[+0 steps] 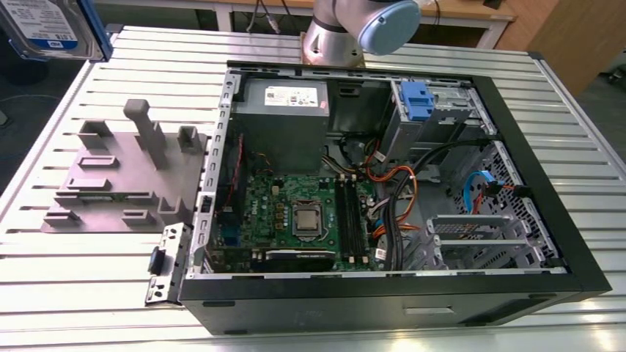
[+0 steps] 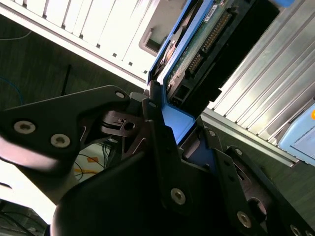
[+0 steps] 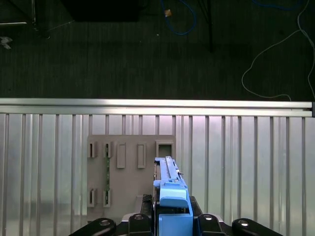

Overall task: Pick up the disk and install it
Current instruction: 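Pick up the disk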

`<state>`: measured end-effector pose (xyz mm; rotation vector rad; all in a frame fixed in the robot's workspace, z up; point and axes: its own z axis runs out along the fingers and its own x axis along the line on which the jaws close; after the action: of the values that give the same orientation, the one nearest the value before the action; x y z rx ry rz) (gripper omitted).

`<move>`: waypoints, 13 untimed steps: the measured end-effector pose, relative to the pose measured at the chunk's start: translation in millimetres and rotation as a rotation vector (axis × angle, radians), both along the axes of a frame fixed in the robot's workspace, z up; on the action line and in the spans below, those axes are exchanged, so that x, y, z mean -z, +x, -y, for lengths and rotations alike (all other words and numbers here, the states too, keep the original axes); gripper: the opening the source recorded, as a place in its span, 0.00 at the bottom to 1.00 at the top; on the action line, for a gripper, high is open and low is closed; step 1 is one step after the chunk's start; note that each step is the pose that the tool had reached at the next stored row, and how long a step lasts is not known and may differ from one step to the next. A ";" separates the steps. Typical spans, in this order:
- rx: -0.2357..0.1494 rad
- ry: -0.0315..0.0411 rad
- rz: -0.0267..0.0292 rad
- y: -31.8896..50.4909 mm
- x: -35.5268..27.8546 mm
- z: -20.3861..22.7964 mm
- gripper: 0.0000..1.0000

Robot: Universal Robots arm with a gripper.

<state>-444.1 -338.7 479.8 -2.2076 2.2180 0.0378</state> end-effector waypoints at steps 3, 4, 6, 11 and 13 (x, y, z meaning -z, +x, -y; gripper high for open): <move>0.000 0.0000 0.0000 0.1 0.0 0.1 0.36; 0.000 0.0000 0.0001 0.4 0.1 0.1 0.36; 0.000 0.0000 0.0001 1.6 0.0 0.2 0.36; 0.000 -0.0001 0.0000 6.5 0.1 0.3 0.36; 0.000 0.0000 0.0000 8.5 0.1 0.3 0.36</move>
<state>-435.7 -339.1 479.7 -2.2077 2.2179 0.0379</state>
